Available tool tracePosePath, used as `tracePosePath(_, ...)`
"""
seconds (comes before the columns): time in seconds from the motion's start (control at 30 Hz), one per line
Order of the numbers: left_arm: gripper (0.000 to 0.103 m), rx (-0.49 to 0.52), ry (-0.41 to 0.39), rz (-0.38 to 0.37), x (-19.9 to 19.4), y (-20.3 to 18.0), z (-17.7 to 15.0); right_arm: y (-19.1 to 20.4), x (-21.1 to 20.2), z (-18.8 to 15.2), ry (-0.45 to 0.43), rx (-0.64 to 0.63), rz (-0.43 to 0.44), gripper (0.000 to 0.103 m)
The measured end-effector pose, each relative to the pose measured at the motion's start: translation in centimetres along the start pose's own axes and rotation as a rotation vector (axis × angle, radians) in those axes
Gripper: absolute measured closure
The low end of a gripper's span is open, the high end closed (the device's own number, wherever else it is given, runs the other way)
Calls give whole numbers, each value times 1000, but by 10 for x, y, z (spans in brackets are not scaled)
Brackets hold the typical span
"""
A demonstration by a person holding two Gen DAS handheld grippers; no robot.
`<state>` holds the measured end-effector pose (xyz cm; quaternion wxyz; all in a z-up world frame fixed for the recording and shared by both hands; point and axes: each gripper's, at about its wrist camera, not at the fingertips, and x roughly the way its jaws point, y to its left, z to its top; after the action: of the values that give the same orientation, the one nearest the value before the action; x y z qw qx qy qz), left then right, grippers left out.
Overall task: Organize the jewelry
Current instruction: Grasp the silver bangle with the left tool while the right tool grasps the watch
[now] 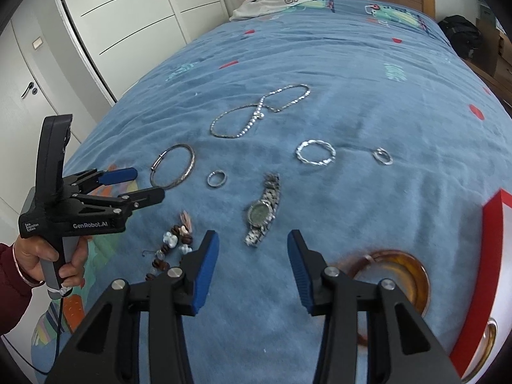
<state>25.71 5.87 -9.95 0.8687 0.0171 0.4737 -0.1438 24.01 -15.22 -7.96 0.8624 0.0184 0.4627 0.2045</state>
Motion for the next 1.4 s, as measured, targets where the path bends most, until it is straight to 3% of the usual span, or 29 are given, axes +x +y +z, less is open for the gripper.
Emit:
tracePosePath(0.4,11,30,-2,29,23,-7,16,0,24,17,0,-25,28,62)
tracePosePath(0.83,11,54,-22,33,30,-8,18,-10,42,12,26,19,22,62)
tracePosePath(0.93,12,56,-28,30,30,-8,17,-11,45,11,32,24,16,67)
tracePosePath(1.4,32,55,-45,31,23,-3,15,-9,50,9,51,36,-24,80)
